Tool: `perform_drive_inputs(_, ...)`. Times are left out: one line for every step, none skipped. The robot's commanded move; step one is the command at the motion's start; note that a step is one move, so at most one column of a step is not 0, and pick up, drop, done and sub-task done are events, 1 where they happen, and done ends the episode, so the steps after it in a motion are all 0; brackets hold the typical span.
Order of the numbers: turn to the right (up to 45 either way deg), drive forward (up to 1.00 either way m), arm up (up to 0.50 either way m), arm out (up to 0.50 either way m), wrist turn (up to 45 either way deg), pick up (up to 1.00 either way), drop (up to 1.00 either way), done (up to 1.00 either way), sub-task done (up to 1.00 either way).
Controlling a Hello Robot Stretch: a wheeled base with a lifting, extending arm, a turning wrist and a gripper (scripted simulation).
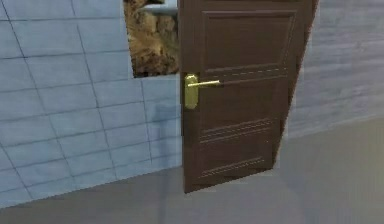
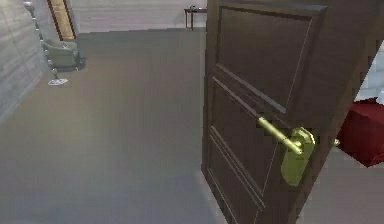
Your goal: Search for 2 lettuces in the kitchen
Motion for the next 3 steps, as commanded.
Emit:
perform_drive_inputs(0.0, 0.25, 0.0, 0.0, 0.0, 0.0, 0.0, 0.0, 0.0)
perform_drive_inputs(45.0, 0.0, 0.0, 0.0, 0.0, 0.0, 0.0, 0.0, 0.0)
perform_drive_inputs(24.0, 0.0, 0.0, 0.0, 0.0, 0.0, 0.0, 0.0, 0.0)
